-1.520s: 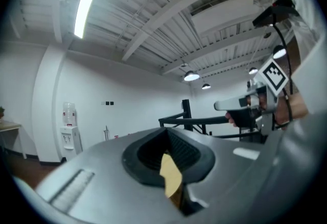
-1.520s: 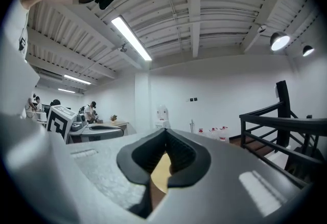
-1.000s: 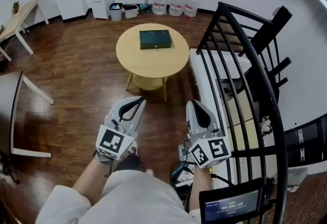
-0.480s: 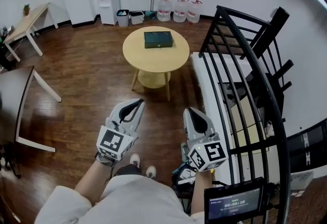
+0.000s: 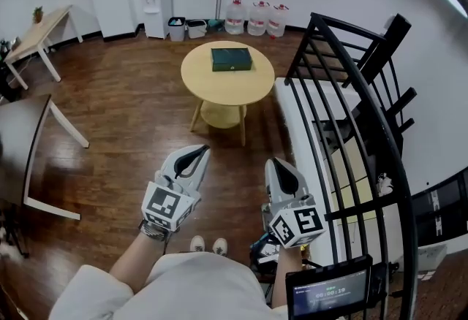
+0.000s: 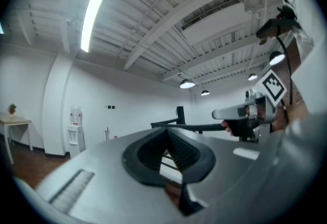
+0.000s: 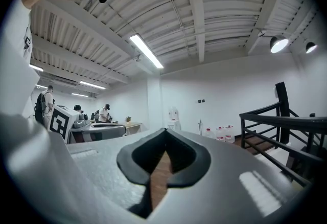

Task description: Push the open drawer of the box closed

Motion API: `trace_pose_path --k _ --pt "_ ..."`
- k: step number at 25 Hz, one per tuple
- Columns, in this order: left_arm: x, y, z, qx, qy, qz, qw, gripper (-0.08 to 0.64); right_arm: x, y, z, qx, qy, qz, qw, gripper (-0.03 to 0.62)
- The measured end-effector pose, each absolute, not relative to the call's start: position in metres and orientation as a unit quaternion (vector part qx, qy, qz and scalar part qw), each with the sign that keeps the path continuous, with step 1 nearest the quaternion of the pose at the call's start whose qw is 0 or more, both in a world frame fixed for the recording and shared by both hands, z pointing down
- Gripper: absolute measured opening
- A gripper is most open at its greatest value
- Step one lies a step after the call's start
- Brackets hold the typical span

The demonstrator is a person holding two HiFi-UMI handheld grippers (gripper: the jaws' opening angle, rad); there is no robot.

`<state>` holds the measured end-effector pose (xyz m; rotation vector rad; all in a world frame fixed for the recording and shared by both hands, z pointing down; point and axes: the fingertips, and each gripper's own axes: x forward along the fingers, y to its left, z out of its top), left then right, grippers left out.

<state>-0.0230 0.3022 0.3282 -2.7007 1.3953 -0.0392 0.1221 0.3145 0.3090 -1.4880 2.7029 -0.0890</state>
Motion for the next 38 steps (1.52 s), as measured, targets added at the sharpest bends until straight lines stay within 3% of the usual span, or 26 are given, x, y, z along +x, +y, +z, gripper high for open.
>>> trace_pose_path --k 38 --pt "-0.028 0.297 0.320 -0.895 0.441 -0.014 0.067 0.008 0.094 0.304 0.301 -0.474 0.881 -0.004 0.008 0.002"
